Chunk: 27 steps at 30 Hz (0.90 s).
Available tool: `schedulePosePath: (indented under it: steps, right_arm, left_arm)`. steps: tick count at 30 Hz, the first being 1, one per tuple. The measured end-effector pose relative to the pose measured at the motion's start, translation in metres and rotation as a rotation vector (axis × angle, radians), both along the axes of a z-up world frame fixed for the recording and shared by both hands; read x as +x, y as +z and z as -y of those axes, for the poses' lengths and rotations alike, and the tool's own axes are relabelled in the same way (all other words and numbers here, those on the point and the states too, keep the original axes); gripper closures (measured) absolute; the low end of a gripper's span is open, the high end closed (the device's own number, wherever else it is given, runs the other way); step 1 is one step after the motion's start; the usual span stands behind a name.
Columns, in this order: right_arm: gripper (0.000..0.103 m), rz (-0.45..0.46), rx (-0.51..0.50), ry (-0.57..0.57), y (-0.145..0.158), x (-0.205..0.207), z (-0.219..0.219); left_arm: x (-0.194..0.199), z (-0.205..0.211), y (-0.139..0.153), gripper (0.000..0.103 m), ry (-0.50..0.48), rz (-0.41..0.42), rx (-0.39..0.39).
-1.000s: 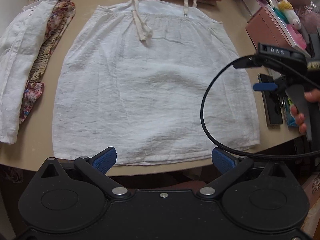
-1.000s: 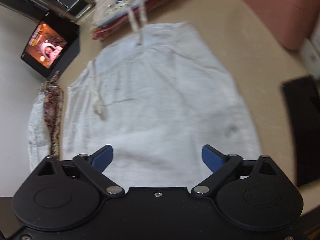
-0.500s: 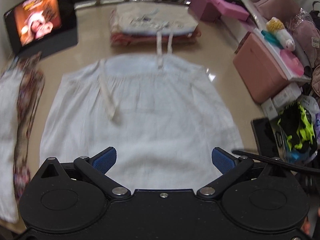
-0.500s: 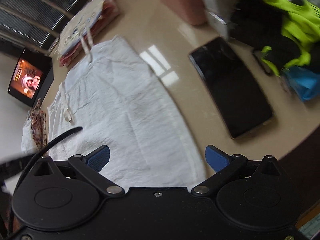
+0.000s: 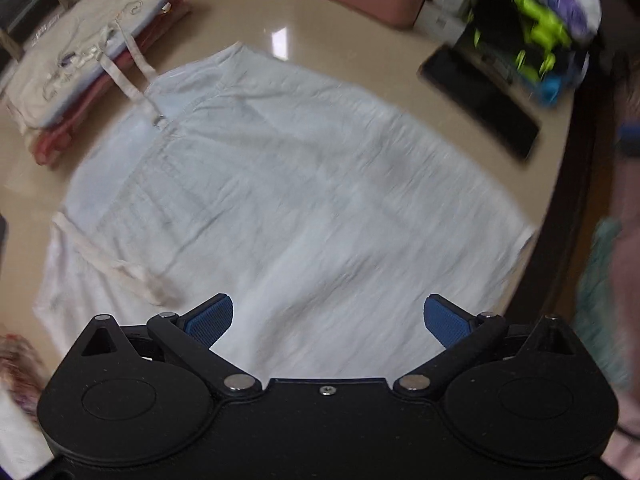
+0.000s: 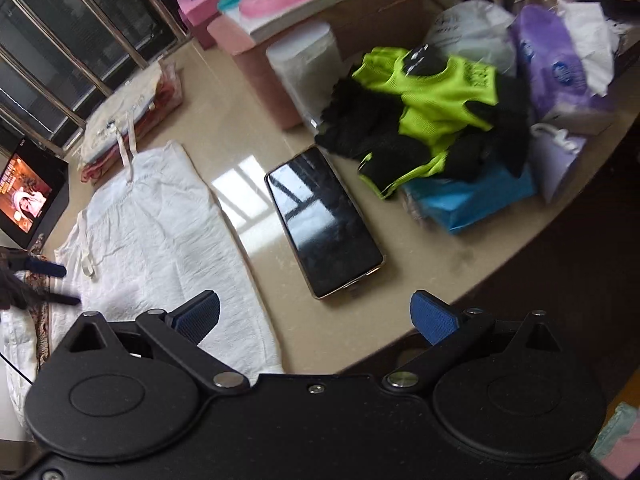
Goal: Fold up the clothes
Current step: 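Move the left gripper toward the other white shoulder strap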
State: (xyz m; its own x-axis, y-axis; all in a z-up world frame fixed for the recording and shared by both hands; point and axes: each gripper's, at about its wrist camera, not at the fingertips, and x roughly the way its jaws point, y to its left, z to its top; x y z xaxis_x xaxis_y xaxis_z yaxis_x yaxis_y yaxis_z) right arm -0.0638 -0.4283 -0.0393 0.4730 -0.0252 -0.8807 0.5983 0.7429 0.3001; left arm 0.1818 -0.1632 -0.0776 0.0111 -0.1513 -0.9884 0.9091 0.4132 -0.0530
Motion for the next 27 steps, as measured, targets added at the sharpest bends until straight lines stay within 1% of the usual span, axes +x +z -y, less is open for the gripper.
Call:
schedulePosePath:
  steps: [1, 3, 6, 9, 12, 15, 18, 21, 23, 24, 26, 27]
  right_arm:
    - [0.0, 0.001, 0.0, 0.021, 0.003, -0.002, -0.001]
    - [0.0, -0.001, -0.001, 0.078, 0.007, -0.003, -0.008]
    - [0.0, -0.002, -0.006, 0.174, 0.014, -0.007, -0.026]
    - [0.0, 0.011, 0.008, 0.25, 0.018, -0.005, -0.05]
    - [0.0, 0.038, -0.004, 0.301, 0.018, 0.007, -0.071]
    - [0.001, 0.065, -0.026, 0.338, 0.015, 0.022, -0.091]
    - [0.001, 0.083, -0.049, 0.344, 0.008, 0.039, -0.103]
    - [0.0, 0.081, -0.069, 0.341, -0.002, 0.051, -0.108]
    - [0.0, 0.069, -0.076, 0.333, -0.008, 0.057, -0.109]
    - [0.001, 0.061, -0.078, 0.327, -0.011, 0.058, -0.11]
    - [0.001, 0.05, -0.076, 0.315, -0.015, 0.06, -0.11]
    - [0.001, 0.045, -0.075, 0.31, -0.017, 0.06, -0.11]
  left_arm:
    - [0.002, -0.003, -0.002, 0.0, 0.007, 0.017, 0.013]
    - [0.019, -0.007, -0.003, 0.0, 0.106, 0.041, 0.006]
    - [0.06, -0.002, 0.0, 0.0, 0.287, 0.078, -0.044]
    - [0.09, 0.011, 0.0, 0.0, 0.417, 0.142, -0.094]
    - [0.116, 0.027, -0.004, 0.001, 0.498, 0.199, -0.129]
    - [0.137, 0.045, -0.012, 0.003, 0.54, 0.248, -0.137]
    - [0.153, 0.059, -0.019, 0.008, 0.554, 0.31, -0.129]
    - [0.173, 0.067, -0.033, 0.015, 0.585, 0.338, -0.102]
    - [0.186, 0.069, -0.042, 0.024, 0.618, 0.363, -0.089]
    - [0.193, 0.069, -0.045, 0.027, 0.643, 0.377, -0.086]
    - [0.202, 0.068, -0.05, 0.038, 0.692, 0.4, -0.078]
    - [0.205, 0.065, -0.051, 0.04, 0.719, 0.402, -0.082]
